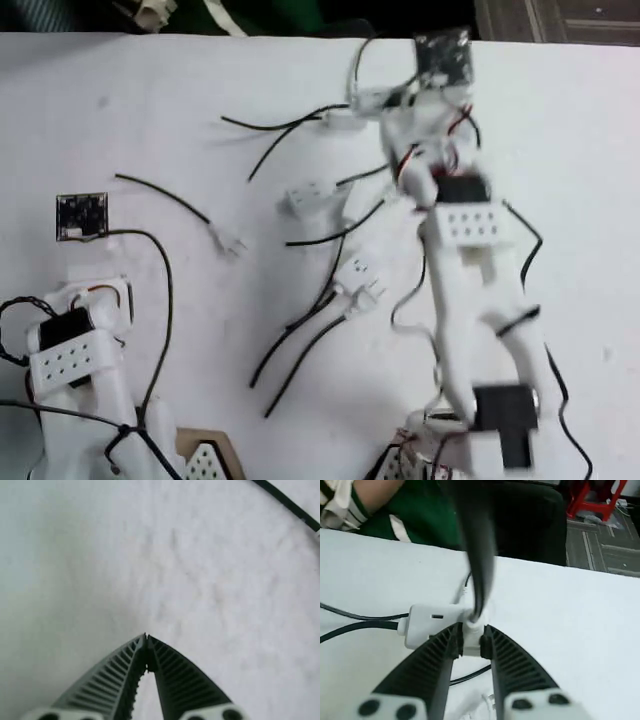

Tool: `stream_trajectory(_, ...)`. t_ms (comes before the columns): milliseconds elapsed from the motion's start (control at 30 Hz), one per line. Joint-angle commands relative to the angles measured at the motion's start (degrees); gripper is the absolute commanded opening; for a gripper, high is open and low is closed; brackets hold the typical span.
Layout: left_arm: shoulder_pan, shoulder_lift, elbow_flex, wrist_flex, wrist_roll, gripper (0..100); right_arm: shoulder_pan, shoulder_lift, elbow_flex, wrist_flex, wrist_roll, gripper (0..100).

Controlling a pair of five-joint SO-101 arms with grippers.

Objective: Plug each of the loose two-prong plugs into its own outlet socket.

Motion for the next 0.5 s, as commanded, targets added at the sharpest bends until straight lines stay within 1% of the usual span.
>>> stream_trajectory(0,0.7,-1.0,-2.4,-0.4,0.2,3,2.9,9.2,-11.9,-0.3,-0.2,1.6)
stream_trajectory(100,1.6,-1.0,-1.8,-0.5,0.2,3,3.6,18.5,-18.9,-0.2,0.1,1.7)
stream_trajectory(233,2.9,-1.4,-1.1,-0.8,0.1,3,3.6,28.4,-25.5,0.0,5.8,1.8)
stream_trajectory(300,2.9,-1.4,-1.1,-0.8,0.1,3,3.4,31.8,-28.0,0.2,7.3,2.9)
stream_trajectory(367,2.9,-1.4,-1.1,-0.8,0.1,3,3.5,33.6,-29.5,1.4,7.3,8.8)
stream_trajectory(467,3.0,-1.4,-1.1,-0.8,0.1,3,3.2,32.8,-30.7,7.6,7.2,18.7)
